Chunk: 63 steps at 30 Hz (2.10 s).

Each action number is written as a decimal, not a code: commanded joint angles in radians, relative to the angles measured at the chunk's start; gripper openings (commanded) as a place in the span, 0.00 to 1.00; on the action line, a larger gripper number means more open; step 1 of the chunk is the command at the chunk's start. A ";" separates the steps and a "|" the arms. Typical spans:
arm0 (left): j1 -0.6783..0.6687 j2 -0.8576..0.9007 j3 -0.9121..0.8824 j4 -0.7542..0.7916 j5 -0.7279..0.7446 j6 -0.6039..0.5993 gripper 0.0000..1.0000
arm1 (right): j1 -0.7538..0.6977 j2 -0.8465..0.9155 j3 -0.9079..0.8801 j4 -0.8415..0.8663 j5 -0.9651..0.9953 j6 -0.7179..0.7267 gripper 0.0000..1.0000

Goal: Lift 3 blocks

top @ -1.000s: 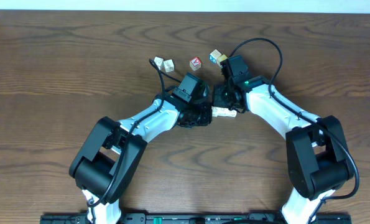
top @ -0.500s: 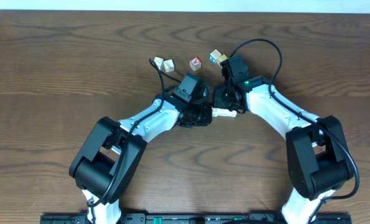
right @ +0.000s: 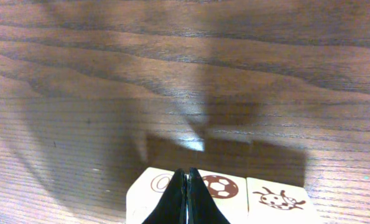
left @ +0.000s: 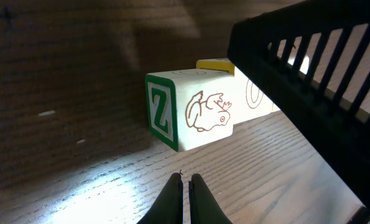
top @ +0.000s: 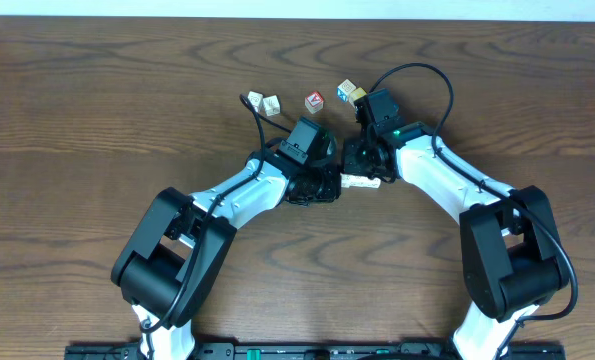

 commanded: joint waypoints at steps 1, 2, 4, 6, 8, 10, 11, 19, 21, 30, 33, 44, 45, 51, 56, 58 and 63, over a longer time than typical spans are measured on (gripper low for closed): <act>0.003 0.012 -0.012 0.003 -0.009 -0.008 0.07 | 0.008 0.006 0.004 -0.003 -0.013 0.011 0.01; 0.003 0.012 -0.012 0.003 -0.009 -0.008 0.07 | 0.008 0.006 0.004 -0.003 -0.013 0.011 0.01; 0.003 0.012 -0.012 0.003 -0.009 -0.008 0.07 | 0.008 0.006 0.004 -0.003 -0.013 0.011 0.01; 0.003 0.012 -0.012 0.003 -0.009 -0.008 0.07 | 0.008 0.006 0.004 -0.005 -0.013 0.011 0.01; 0.003 0.012 -0.012 0.003 -0.009 -0.008 0.07 | 0.008 0.006 0.004 -0.008 -0.013 0.011 0.01; 0.003 0.012 -0.012 0.003 -0.009 -0.008 0.07 | 0.008 0.006 0.004 -0.011 -0.013 0.011 0.01; 0.003 0.012 -0.012 0.003 -0.009 -0.008 0.07 | 0.008 0.006 0.004 -0.011 -0.013 0.011 0.01; 0.003 0.012 -0.012 0.002 -0.009 -0.008 0.08 | 0.008 0.006 0.005 -0.010 -0.013 0.011 0.01; 0.003 0.012 -0.012 0.002 -0.009 -0.008 0.07 | 0.006 0.006 0.005 -0.007 -0.013 0.011 0.01; 0.006 0.012 -0.012 0.001 -0.008 0.007 0.07 | -0.028 0.006 0.049 -0.024 -0.024 0.011 0.01; 0.010 0.012 -0.011 -0.003 -0.008 0.007 0.08 | -0.055 0.006 0.091 -0.061 -0.045 0.011 0.01; 0.061 -0.013 -0.011 -0.058 -0.005 0.039 0.07 | -0.200 0.006 0.274 -0.332 -0.105 -0.103 0.01; 0.073 -0.021 -0.011 -0.070 -0.005 0.052 0.07 | -0.215 0.006 0.276 -0.352 -0.106 -0.114 0.01; 0.160 -0.044 -0.011 -0.118 -0.006 0.082 0.07 | -0.281 0.006 0.252 -0.372 -0.146 -0.128 0.01; 0.210 -0.044 -0.011 -0.156 -0.013 0.082 0.07 | -0.248 0.009 0.220 -0.337 -0.166 -0.128 0.01; 0.224 -0.044 -0.011 -0.172 -0.043 0.082 0.07 | -0.222 0.009 0.200 -0.306 -0.165 -0.127 0.01; 0.237 -0.044 -0.011 -0.232 -0.139 0.082 0.07 | -0.148 0.010 0.142 -0.242 -0.018 -0.055 0.01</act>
